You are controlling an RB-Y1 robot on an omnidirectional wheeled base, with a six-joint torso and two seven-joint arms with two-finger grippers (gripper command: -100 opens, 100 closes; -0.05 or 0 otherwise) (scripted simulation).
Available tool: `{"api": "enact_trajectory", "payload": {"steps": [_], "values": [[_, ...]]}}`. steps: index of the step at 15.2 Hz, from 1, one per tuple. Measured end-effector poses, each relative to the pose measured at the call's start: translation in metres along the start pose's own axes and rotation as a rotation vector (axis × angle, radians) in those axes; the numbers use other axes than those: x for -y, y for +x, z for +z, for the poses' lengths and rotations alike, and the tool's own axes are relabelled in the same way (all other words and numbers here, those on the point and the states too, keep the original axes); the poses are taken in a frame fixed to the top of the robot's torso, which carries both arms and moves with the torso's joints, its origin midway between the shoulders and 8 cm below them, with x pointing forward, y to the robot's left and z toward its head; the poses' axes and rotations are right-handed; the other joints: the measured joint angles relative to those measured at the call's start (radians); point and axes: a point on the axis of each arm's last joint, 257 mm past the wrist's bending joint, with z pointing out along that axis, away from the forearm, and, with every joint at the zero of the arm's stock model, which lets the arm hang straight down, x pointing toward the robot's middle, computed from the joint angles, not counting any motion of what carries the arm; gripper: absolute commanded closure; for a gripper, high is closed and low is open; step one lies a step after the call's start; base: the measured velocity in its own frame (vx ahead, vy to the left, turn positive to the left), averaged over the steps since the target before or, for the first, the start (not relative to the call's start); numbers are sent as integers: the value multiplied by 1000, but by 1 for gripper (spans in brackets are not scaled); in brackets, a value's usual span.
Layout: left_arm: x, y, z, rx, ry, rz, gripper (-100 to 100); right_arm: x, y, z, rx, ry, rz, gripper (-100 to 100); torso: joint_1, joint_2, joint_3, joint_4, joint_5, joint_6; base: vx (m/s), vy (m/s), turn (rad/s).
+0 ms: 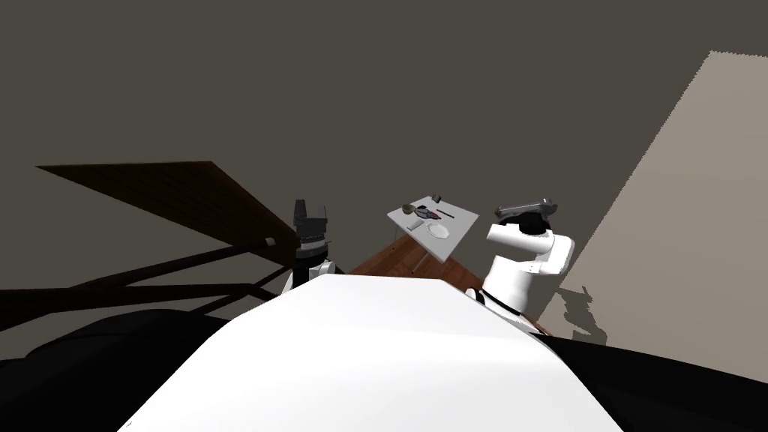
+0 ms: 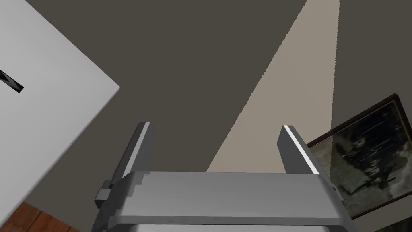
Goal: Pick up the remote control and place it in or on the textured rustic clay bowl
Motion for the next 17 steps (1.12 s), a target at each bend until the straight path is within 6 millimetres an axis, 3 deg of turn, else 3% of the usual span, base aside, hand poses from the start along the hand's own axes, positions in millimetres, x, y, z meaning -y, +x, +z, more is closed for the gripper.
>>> {"api": "enact_trajectory", "payload": {"steps": [9, 17], "values": [[0, 0, 0, 0, 0, 0, 0, -9, -77, 17, 256, 12, 233, -100, 1, -2, -1, 0, 0, 0, 41, 28, 116], [0, 0, 0, 0, 0, 0, 0, 0, -124, 12, 433, 29, 391, -100, 0, -1, 0, 0, 0, -1, 36, 20, 95]]}}
